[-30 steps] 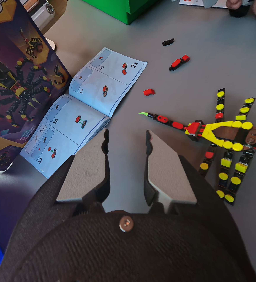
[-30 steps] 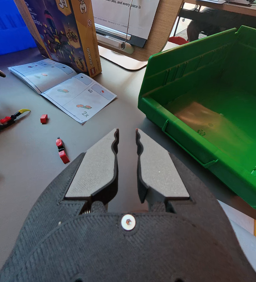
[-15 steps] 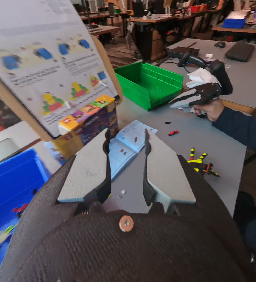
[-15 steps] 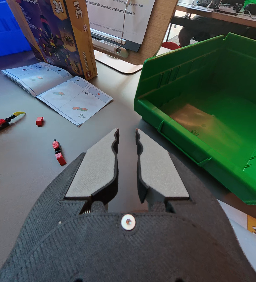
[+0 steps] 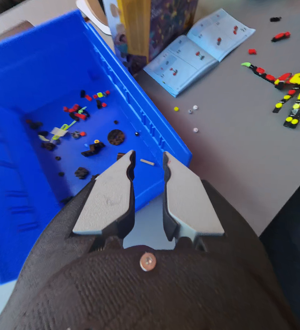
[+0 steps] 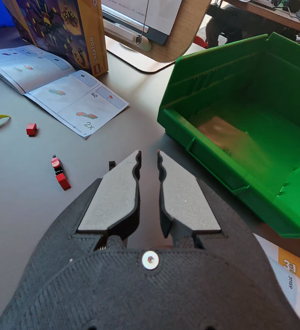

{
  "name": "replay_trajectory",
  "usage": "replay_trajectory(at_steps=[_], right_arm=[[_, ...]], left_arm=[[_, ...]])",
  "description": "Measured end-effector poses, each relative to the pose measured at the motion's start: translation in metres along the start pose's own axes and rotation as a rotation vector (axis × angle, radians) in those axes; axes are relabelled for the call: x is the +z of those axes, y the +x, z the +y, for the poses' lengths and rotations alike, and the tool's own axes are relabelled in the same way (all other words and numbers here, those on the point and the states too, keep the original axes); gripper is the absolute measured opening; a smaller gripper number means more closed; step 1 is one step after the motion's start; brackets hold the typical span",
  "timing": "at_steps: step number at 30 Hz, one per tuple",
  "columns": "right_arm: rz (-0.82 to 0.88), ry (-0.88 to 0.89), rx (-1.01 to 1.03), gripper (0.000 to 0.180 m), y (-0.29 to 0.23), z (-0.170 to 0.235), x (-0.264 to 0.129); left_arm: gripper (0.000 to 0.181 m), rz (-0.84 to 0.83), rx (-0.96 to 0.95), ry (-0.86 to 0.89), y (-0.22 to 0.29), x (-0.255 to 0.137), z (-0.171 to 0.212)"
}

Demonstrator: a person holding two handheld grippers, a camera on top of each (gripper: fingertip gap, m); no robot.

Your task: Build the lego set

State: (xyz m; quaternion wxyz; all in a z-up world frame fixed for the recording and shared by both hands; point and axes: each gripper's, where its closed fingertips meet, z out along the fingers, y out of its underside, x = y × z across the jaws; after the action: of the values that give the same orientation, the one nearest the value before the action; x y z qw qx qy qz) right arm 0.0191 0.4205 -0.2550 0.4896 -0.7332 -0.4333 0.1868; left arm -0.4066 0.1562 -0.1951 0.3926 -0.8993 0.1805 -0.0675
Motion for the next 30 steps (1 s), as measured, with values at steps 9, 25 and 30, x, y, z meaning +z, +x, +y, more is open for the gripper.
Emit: replay_trajectory(at_steps=[9,25,30], right_arm=[[0.059,0.019,0.041,0.016,0.011,-0.001,-0.003],[0.226,-0.016,0.056,0.023,0.043,0.004,-0.002],[0.232,-0.017,0.051,0.025,0.045,0.003,0.000]], left_arm=[[0.029,0.244,0.010,0.113,0.005,0.027,-0.051],[0.038,-0.009,-0.113,0.488,-0.109,-0.037,-0.081],[0.039,-0.015,-0.150,0.506,-0.118,-0.034,-0.080]])
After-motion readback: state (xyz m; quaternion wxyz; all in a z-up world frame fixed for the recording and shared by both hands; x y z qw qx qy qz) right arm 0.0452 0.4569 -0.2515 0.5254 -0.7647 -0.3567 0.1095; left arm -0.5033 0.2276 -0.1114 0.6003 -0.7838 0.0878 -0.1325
